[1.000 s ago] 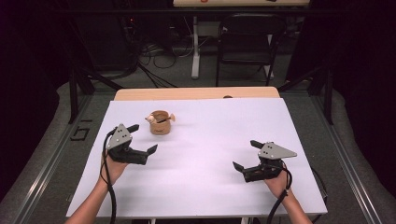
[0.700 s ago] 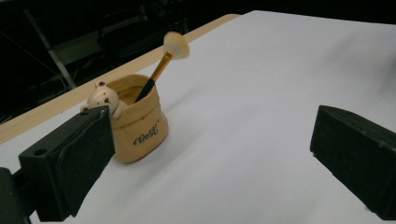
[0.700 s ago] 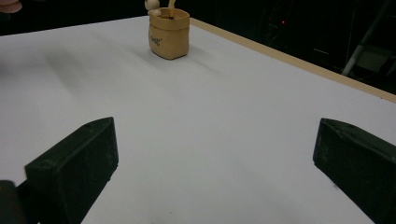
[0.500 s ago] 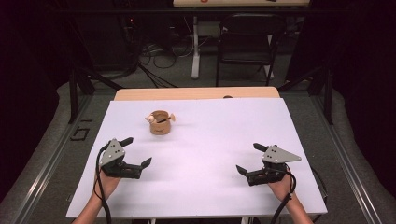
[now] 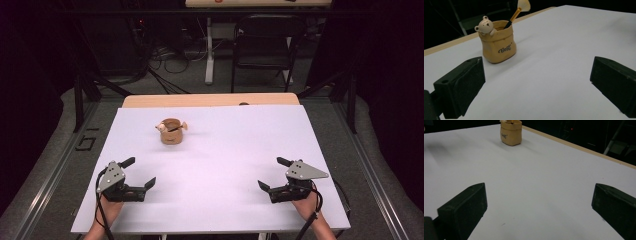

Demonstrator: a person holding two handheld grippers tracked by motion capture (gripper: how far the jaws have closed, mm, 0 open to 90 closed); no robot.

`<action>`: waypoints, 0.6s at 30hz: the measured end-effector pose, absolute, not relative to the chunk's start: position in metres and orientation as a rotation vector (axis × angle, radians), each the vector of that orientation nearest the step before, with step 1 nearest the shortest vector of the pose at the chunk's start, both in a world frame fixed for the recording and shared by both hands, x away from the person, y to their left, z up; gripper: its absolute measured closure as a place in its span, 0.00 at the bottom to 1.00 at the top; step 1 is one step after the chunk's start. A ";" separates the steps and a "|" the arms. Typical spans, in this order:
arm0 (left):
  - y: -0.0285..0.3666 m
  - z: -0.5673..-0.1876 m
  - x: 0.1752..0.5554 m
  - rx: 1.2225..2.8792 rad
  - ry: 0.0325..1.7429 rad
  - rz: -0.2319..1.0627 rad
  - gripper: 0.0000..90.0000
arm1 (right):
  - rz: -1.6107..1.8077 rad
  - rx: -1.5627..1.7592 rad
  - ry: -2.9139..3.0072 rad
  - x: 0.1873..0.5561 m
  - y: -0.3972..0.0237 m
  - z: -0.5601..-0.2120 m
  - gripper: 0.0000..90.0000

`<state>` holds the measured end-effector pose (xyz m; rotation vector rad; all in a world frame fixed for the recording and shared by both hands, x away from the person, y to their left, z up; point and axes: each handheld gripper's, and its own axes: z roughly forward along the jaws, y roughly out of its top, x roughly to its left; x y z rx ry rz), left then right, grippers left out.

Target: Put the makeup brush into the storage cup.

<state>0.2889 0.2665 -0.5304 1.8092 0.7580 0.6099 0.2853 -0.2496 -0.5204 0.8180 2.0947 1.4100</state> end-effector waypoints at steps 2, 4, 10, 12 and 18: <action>0.268 -0.533 0.287 1.793 0.753 0.609 0.00 | 1.407 0.823 2.092 0.283 -0.251 -0.522 0.00; 0.269 -0.535 0.285 1.789 0.755 0.609 0.00 | 1.411 0.830 2.091 0.281 -0.253 -0.524 0.00; 0.270 -0.541 0.282 1.764 0.775 0.607 0.00 | 1.415 0.844 2.086 0.275 -0.257 -0.530 0.00; 0.271 -0.543 0.280 1.763 0.783 0.617 0.00 | 1.423 0.845 2.077 0.272 -0.258 -0.532 0.00; 0.274 -0.546 0.275 1.743 0.782 0.622 0.00 | 1.413 0.867 2.065 0.265 -0.262 -0.537 0.00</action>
